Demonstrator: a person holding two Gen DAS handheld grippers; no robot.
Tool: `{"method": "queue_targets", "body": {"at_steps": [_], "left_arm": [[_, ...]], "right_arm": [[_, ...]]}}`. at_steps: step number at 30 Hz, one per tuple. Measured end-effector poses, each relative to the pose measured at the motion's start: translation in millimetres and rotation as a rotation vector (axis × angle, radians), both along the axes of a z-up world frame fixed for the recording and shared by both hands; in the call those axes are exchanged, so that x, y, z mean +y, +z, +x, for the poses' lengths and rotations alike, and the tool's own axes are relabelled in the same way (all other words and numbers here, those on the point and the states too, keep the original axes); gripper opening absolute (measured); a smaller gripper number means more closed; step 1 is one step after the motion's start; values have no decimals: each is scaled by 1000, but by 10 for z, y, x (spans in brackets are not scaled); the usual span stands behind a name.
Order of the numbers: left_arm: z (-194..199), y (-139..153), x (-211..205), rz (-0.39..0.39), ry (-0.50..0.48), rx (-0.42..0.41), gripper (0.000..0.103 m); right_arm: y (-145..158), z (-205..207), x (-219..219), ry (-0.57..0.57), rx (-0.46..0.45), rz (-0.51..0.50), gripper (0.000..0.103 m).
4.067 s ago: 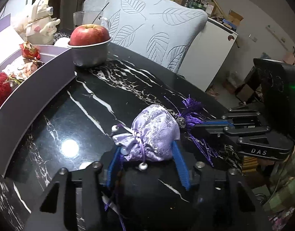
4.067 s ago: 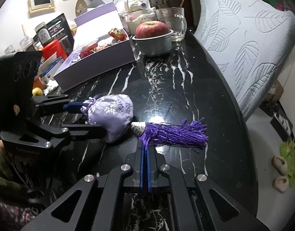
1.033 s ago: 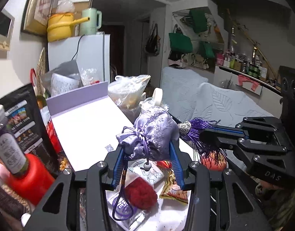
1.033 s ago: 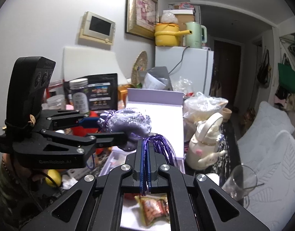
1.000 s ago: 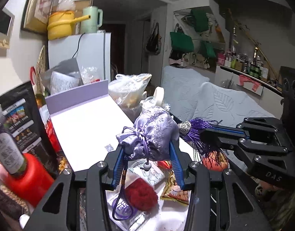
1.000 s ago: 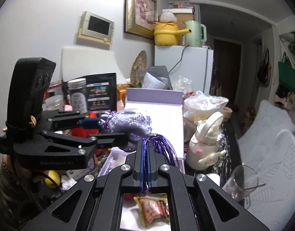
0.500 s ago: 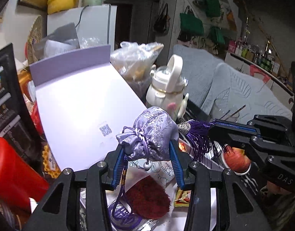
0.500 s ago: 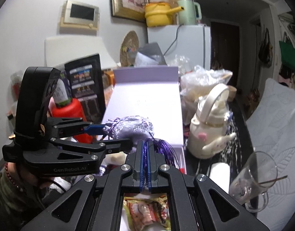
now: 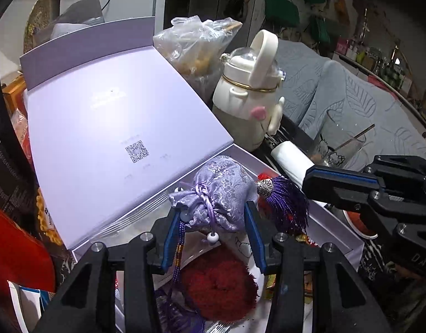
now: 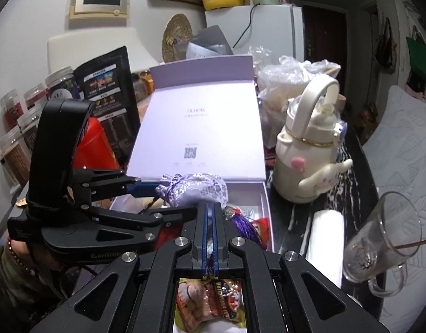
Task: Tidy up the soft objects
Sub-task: 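Lower the sachet into the box and open both tools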
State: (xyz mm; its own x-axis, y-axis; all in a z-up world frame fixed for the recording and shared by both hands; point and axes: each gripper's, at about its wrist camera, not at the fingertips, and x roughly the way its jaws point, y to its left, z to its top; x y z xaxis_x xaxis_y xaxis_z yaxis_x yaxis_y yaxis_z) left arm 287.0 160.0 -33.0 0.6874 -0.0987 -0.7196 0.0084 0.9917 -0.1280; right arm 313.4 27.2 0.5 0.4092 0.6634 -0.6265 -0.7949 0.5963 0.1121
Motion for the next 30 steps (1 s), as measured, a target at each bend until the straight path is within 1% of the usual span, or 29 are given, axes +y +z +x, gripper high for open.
{"method": "queue_targets", "body": {"at_steps": [4, 8, 11, 17, 21, 23, 26, 28, 29, 30], "left_arm": [[30, -37, -49, 27, 2, 12, 44], [67, -118, -23, 7, 14, 47, 44], [60, -118, -16, 6, 15, 49, 44], [73, -129, -54, 30, 21, 54, 44], [91, -116, -91, 48, 20, 58, 44], [90, -110, -79, 37, 25, 60, 45], [73, -88, -66, 33, 30, 62, 49], [50, -59, -71, 59, 43, 60, 56], [35, -42, -78, 79, 54, 57, 65], [21, -23, -73, 110, 79, 53, 71]], "right_arm": [[-72, 26, 39, -6, 9, -16, 3], [-135, 57, 66, -1, 31, -22, 3], [-160, 76, 77, 1, 43, -25, 3], [-244, 114, 112, 0, 71, -39, 3], [-248, 111, 113, 6, 78, -39, 3], [-232, 103, 108, 2, 71, -41, 4], [-217, 103, 107, -8, 61, -51, 4], [-218, 108, 105, -16, 58, -62, 5], [-218, 108, 104, -22, 55, -68, 14], [-215, 110, 104, -29, 51, -75, 22]]}}
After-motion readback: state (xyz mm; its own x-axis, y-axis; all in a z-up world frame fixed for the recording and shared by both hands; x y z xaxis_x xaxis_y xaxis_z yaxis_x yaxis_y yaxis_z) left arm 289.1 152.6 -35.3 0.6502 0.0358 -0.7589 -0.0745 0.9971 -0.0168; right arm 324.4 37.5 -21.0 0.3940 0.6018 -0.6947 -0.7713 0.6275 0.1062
